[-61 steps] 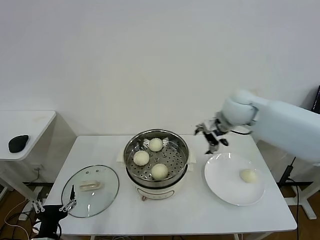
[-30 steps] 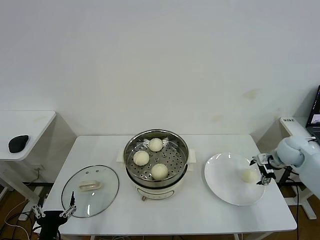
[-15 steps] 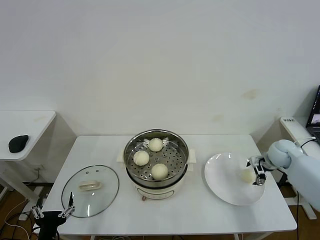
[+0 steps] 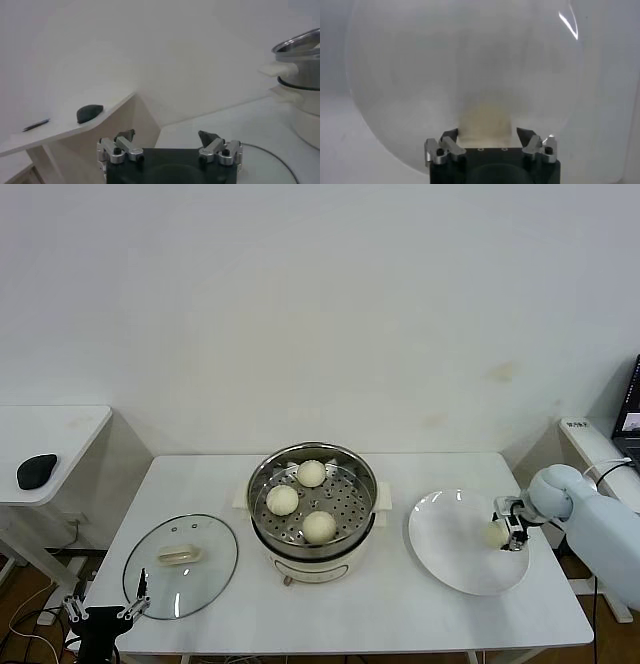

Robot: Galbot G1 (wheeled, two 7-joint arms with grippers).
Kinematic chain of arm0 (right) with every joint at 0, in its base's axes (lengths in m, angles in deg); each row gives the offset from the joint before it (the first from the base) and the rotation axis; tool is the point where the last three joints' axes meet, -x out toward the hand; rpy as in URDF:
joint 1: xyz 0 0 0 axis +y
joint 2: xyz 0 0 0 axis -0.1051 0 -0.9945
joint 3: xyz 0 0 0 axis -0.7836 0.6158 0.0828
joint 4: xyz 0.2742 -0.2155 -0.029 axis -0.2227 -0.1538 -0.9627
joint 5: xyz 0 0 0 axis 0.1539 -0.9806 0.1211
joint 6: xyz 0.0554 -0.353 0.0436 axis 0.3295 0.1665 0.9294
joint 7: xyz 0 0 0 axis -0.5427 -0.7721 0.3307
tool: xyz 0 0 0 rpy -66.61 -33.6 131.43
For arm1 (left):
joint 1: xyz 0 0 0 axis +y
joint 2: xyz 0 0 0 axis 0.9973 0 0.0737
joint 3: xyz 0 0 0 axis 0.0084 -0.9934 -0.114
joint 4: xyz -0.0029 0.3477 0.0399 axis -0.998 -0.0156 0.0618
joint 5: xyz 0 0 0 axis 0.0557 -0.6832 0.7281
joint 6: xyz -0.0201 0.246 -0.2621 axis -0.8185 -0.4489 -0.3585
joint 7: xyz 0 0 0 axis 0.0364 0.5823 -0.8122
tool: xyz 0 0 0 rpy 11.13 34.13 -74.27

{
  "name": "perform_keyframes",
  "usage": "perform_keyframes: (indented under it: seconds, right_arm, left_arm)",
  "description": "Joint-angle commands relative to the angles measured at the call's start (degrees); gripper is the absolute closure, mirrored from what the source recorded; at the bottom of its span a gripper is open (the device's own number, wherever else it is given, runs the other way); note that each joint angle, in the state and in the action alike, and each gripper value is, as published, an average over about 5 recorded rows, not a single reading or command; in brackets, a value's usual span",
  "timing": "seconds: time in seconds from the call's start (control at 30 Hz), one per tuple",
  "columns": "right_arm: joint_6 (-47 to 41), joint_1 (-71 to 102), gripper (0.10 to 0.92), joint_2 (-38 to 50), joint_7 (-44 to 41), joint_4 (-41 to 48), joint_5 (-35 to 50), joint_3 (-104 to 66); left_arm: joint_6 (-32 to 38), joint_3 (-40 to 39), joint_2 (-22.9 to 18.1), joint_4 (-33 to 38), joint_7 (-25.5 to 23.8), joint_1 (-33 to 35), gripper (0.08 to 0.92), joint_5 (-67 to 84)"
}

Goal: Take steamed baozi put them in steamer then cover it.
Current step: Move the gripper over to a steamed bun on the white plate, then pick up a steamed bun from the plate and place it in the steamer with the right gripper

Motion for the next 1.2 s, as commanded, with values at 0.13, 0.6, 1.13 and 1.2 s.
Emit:
perform_keyframes:
  seconds: [0.13, 0.6, 1.13, 1.2]
  right_arm:
    - [-1.9, -1.9, 0.420, 2.2, -1.0, -2.8, 3.8, 1.7]
    - [-12.1, -42.8, 0.423, 9.5, -3.6, -18.0, 30.4, 35.2]
    - [-29.0, -58.9, 0.416, -12.1, 7.5, -25.1, 52.1, 50.6]
    - [-30.4, -57.7, 0.415, -14.2, 8.9, -24.4, 53.0, 50.7]
  left_arm:
    - [0.0, 0.2, 0.0, 0.4, 0.0, 0.1, 0.177, 0.1]
    - [-0.2, 0.1, 0.3, 1.7, 0.0, 0.0, 0.177, 0.2]
    - [-0.4, -0.7, -0.2, 3.6, -0.1, -0.4, 0.177, -0.1]
    - [-0.4, -0.8, -0.5, 3.8, -0.1, -0.4, 0.177, -0.2]
